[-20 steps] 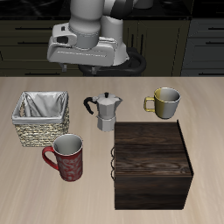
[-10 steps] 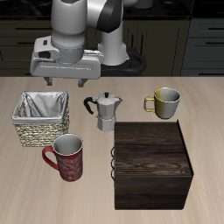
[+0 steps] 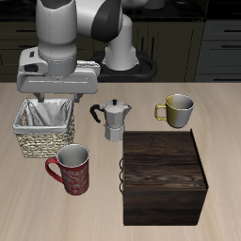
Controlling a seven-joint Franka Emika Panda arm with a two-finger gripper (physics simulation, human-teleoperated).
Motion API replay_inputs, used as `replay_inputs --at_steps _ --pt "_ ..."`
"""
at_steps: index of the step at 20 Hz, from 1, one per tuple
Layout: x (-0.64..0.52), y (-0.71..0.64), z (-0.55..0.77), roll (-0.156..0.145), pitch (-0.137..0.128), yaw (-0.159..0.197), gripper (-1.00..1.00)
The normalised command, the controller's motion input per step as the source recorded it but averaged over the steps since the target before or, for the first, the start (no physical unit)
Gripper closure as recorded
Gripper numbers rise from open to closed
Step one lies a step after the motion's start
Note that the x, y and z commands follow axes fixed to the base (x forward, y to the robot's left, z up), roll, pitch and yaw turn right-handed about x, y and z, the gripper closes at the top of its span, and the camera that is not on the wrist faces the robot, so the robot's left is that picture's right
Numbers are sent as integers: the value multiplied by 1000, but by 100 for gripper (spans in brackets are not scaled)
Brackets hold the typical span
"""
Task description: Place the red mug in the basket
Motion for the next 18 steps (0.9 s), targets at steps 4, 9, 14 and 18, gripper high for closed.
replay_inputs --at_steps 4,9,14,18 --pt "318 -157 -12 -20 -9 -22 -100" --pt "269 -133 -68 -21 -27 11 -100" --pt "239 -66 -59 -30 -17 -6 -100" --pt "151 152 -84 -31 -31 21 -100"
